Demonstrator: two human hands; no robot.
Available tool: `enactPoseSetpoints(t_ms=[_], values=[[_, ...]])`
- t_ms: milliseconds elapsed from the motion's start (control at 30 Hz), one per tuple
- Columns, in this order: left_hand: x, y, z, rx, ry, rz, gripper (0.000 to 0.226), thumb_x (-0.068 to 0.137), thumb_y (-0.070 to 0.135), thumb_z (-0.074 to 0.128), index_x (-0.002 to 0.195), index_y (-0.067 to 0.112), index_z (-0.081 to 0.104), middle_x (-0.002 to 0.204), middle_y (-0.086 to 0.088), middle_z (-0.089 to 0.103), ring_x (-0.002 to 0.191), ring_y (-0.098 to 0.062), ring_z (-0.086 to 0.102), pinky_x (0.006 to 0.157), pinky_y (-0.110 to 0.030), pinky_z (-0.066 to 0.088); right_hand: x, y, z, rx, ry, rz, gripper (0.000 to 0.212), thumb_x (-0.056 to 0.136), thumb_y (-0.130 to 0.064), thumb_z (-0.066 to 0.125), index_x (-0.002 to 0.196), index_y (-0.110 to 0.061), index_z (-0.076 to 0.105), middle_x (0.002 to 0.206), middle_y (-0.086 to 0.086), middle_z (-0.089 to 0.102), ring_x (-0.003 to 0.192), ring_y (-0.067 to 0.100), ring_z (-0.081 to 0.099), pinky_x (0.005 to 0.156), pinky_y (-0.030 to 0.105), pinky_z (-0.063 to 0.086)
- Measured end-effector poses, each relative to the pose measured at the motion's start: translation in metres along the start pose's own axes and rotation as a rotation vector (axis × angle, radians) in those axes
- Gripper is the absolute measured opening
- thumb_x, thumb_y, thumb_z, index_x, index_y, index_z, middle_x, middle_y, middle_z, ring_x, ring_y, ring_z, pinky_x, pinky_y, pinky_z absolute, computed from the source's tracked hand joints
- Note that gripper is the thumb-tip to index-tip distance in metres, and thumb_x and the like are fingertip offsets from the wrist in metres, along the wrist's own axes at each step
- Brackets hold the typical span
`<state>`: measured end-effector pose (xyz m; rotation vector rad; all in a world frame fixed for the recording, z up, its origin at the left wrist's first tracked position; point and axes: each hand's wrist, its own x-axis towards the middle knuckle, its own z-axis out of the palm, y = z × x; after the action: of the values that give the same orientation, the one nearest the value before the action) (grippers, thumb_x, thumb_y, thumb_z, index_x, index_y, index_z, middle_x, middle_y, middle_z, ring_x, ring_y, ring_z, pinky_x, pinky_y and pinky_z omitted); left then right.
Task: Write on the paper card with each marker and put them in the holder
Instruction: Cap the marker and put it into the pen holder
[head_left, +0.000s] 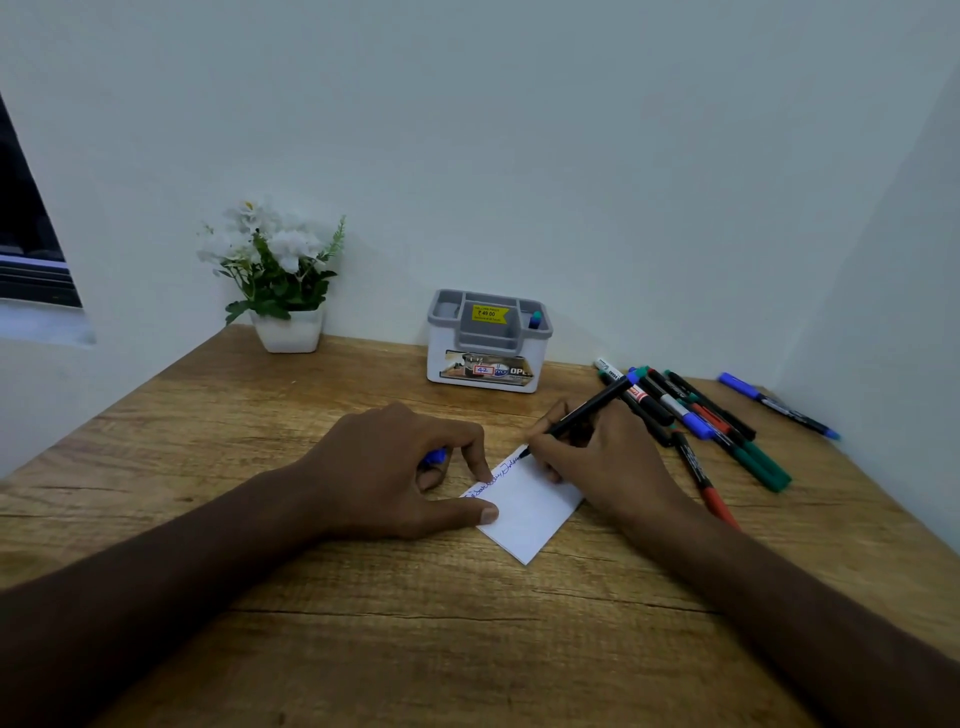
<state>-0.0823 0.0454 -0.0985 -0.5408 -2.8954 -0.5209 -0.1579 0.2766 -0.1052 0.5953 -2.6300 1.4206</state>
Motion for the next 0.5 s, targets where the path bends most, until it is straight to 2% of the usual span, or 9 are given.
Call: enactPoseSetpoints(t_ms=[67, 133, 267, 400, 500], values=[[0.0001, -0.0003, -0.0001, 0.003, 0.004, -0.001, 0.043, 0.079, 0.084, 0.058, 0.106, 0.051, 0.062, 0.065, 0.023, 0.062, 0.069, 0.002, 0.06, 0.057, -0.021, 0.033, 0.0006, 0.0019, 0.0004, 0.001, -0.002, 0.002, 0.007, 0.089, -0.021, 0.078, 0.082, -0.019, 0.079, 0.072, -0.001, 0.078, 0.066, 0.01, 0.073, 0.074, 0.044, 0.064], [0.0001, -0.0005, 0.0001, 0.007, 0.004, -0.003, 0.044, 0.079, 0.085, 0.058, 0.107, 0.052, 0.062, 0.065, 0.022, 0.062, 0.071, 0.003, 0.059, 0.057, -0.021, 0.032, 0.0017, 0.004, 0.0008, 0.003, -0.001, 0.012, 0.008, 0.089, -0.022, 0.078, 0.082, -0.018, 0.079, 0.072, 0.0, 0.078, 0.066, 0.011, 0.073, 0.072, 0.041, 0.063], [0.0008, -0.0009, 0.0007, 0.006, 0.003, -0.004, 0.043, 0.079, 0.084, 0.059, 0.106, 0.051, 0.062, 0.061, 0.02, 0.061, 0.068, 0.003, 0.059, 0.057, -0.021, 0.032, 0.0028, 0.0059, 0.002, -0.022, 0.025, 0.0, 0.011, 0.091, -0.023, 0.077, 0.081, -0.017, 0.078, 0.071, -0.006, 0.077, 0.065, 0.005, 0.072, 0.061, 0.026, 0.058], [0.0005, -0.0015, 0.0014, 0.006, 0.002, -0.003, 0.044, 0.079, 0.084, 0.059, 0.106, 0.05, 0.062, 0.065, 0.024, 0.062, 0.068, 0.002, 0.06, 0.057, -0.021, 0.033, 0.0034, 0.008, 0.0013, 0.004, 0.021, 0.012, 0.008, 0.091, -0.023, 0.076, 0.083, -0.02, 0.078, 0.07, -0.005, 0.078, 0.065, 0.006, 0.072, 0.068, 0.033, 0.061], [0.0008, -0.0032, 0.002, 0.004, -0.002, 0.0, 0.046, 0.079, 0.086, 0.058, 0.108, 0.051, 0.061, 0.069, 0.025, 0.063, 0.071, 0.003, 0.06, 0.058, -0.021, 0.034, 0.0043, 0.009, 0.0017, 0.012, 0.027, 0.033, 0.009, 0.09, -0.024, 0.077, 0.081, -0.022, 0.077, 0.072, -0.007, 0.078, 0.067, 0.003, 0.072, 0.065, 0.027, 0.059]])
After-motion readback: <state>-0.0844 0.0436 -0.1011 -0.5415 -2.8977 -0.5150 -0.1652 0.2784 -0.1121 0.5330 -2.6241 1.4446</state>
